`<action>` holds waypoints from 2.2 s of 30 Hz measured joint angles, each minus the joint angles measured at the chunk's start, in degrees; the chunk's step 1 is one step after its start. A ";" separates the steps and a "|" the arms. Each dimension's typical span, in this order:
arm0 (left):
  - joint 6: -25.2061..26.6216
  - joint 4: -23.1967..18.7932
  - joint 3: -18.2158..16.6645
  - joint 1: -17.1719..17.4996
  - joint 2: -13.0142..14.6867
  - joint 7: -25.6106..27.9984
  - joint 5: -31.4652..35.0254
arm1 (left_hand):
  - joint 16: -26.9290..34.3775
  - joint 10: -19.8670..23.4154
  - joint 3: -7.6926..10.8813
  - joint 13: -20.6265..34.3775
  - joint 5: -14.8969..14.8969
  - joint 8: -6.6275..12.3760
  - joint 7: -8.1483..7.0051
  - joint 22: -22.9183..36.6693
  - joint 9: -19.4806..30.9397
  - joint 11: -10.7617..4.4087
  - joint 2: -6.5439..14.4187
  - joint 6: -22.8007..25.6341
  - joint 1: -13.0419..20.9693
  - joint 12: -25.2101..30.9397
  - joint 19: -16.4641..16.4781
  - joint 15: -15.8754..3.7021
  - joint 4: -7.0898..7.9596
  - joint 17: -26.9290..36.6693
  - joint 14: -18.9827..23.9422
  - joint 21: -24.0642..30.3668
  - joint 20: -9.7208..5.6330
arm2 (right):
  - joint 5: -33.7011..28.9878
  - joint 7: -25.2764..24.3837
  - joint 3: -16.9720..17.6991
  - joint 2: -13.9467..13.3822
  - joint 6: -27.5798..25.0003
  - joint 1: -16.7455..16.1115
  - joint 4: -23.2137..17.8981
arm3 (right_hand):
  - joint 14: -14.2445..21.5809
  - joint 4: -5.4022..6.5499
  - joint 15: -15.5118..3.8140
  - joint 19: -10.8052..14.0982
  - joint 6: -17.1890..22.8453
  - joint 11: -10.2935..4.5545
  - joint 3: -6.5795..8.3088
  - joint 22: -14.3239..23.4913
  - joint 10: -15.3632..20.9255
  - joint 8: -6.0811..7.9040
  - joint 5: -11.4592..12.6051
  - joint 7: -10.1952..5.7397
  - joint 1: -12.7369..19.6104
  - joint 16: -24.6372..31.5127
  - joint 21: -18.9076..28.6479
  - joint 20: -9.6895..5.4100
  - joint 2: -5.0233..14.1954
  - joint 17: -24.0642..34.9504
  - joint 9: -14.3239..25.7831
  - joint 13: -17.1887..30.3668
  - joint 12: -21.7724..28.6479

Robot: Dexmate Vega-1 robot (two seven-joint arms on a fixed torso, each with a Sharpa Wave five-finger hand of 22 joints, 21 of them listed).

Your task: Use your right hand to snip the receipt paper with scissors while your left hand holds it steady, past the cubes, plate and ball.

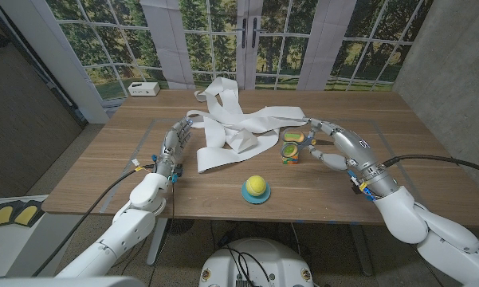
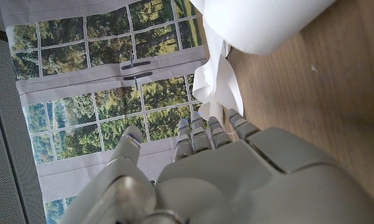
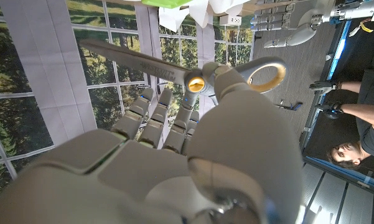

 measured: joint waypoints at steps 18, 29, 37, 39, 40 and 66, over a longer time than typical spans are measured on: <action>0.83 -0.89 -0.34 0.49 0.37 0.12 -0.55 | 0.00 0.92 0.16 -0.01 0.00 0.00 0.72 0.00 0.00 0.31 0.00 0.72 0.00 0.00 0.00 0.00 0.16 0.00 0.00 0.00 0.00 | -1.63 -7.60 -5.32 0.94 3.48 4.57 4.21 | 0.62 0.39 -0.01 0.29 0.03 0.00 -1.02 0.00 0.00 0.00 -0.60 -0.64 0.42 -0.44 0.00 -0.29 -0.42 0.29 -0.01 -0.49 2.09; 1.22 -0.84 -0.10 0.06 0.16 -0.01 -0.77 | 0.00 0.92 0.16 -0.01 0.00 0.00 0.72 0.00 0.00 0.31 0.00 0.72 0.00 0.00 0.00 -0.01 0.16 0.00 0.61 0.00 0.00 | -2.20 -10.86 -7.43 0.38 4.93 6.68 5.94 | 1.14 0.36 -0.10 1.00 0.72 -0.31 -1.54 0.00 -0.30 0.00 -0.99 -1.32 0.90 -0.44 0.00 -1.00 -0.89 0.29 -0.01 -0.69 5.24; 1.41 -0.25 0.26 -0.57 -0.18 -0.19 -0.83 | 0.00 1.15 0.16 -0.01 0.00 0.00 0.40 0.00 0.00 0.08 0.00 1.04 0.00 0.00 0.00 -0.01 0.16 0.00 0.61 0.00 0.00 | -2.20 -11.50 -8.45 -0.08 5.31 7.89 6.71 | 1.24 0.34 0.00 1.00 1.17 -0.31 -1.55 0.00 -0.30 0.00 -1.44 -1.76 1.05 -0.44 0.00 -1.00 -1.04 0.53 -0.02 -1.01 5.25; 1.45 -0.14 0.30 -0.70 -0.22 -0.19 -0.84 | 0.00 1.15 0.16 -0.01 0.00 0.00 0.40 0.00 0.00 0.08 0.00 1.04 0.00 0.00 0.00 -0.01 0.16 0.00 0.61 0.00 0.01 | -2.00 -11.77 -8.77 -0.23 5.51 8.28 6.93 | 1.24 0.39 0.00 1.00 1.76 -0.31 -1.62 0.00 -0.30 0.37 -1.48 -2.33 1.05 -0.48 0.00 -1.00 -1.04 0.53 -0.02 -1.22 5.28; 1.47 -0.06 0.33 -0.78 -0.27 -0.19 -0.84 | 0.00 1.15 0.16 -0.01 0.00 0.00 0.40 0.00 0.00 0.08 0.00 1.04 0.00 0.00 0.00 -0.01 0.16 0.00 0.61 0.00 0.00 | -1.98 -11.80 -8.90 -0.28 5.54 8.45 7.03 | 1.24 0.45 0.00 1.00 2.22 -0.32 -1.77 0.00 -0.30 0.48 -1.48 -2.37 1.05 -0.81 0.00 -1.00 -1.04 0.53 -0.02 -1.41 5.47; 1.66 0.41 0.85 -1.33 -0.84 0.15 -0.65 | 0.00 1.33 0.16 -0.01 0.00 0.00 0.40 0.00 0.00 -0.11 0.00 1.65 0.00 0.00 -0.01 0.00 0.16 0.00 0.61 0.00 0.01 | -1.69 -12.59 -9.79 -2.00 6.09 9.48 7.36 | 3.89 0.90 -0.20 2.33 13.23 -0.54 -3.21 0.00 -0.52 2.18 -3.49 -4.89 2.80 -1.50 0.00 -2.33 -0.50 0.96 0.11 -4.40 6.68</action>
